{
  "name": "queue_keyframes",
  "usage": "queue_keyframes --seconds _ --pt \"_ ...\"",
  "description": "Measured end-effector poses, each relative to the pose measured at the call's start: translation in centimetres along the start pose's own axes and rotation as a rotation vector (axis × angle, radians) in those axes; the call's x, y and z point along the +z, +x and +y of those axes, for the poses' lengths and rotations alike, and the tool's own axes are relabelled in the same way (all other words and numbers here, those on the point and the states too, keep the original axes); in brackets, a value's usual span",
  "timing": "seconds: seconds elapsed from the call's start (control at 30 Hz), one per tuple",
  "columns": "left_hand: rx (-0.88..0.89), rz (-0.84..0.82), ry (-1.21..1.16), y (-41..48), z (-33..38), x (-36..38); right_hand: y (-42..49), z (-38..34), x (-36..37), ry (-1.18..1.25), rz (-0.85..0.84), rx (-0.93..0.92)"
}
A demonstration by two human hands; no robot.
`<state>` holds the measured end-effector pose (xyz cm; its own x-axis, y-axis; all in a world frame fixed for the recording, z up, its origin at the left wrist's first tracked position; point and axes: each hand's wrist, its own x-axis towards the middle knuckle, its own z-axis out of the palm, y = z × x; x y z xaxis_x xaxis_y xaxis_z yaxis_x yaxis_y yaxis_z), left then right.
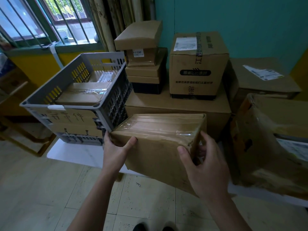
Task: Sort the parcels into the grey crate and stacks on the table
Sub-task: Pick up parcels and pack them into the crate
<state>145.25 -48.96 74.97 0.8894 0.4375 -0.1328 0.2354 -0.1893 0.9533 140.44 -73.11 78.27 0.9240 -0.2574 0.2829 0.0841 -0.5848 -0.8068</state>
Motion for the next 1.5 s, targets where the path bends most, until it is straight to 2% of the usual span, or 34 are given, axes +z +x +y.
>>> queue_keyframes --seconds 0.13,0.33,0.5,0.6,0.7,0.83,0.93,1.0,1.13,1.2,1.4,1.5 --pt "-0.027 0.021 0.008 0.1 0.1 0.2 0.4 0.6 0.1 0.018 -0.044 0.060" --pt "-0.036 0.050 0.031 0.1 0.1 -0.8 0.9 2.4 0.2 0.243 -0.033 0.228" --pt "-0.049 -0.131 0.087 -0.1 0.7 -2.1 1.8 3.4 0.6 0.309 -0.068 0.414" --pt "-0.084 -0.124 0.140 0.2 1.0 -2.5 2.7 3.7 0.3 0.399 -0.098 0.568" --pt "-0.143 -0.117 0.029 0.6 1.0 -3.9 3.0 4.1 -0.4 0.523 -0.148 0.683" --pt "-0.086 -0.333 -0.145 1.2 0.5 -6.7 3.0 4.7 -1.1 0.774 -0.232 0.756" --pt "-0.030 -0.505 -0.192 1.7 0.1 -7.9 2.7 4.8 -1.1 0.883 -0.220 0.710" --pt "0.005 -0.542 -0.116 1.8 0.1 -7.7 2.6 4.9 -1.0 0.926 -0.228 0.655" --pt "0.061 -0.392 -0.048 1.6 0.8 -6.2 2.1 3.2 -0.7 0.743 -0.305 0.481" --pt "0.084 -0.344 -0.025 1.6 1.0 -5.8 1.8 2.2 -0.3 0.601 -0.285 0.420" --pt "0.093 -0.356 -0.025 2.9 0.7 -6.6 1.3 0.5 1.1 0.398 -0.112 0.385" --pt "0.076 -0.352 -0.051 3.5 0.4 -7.2 1.2 -0.7 1.2 0.380 -0.094 0.384"
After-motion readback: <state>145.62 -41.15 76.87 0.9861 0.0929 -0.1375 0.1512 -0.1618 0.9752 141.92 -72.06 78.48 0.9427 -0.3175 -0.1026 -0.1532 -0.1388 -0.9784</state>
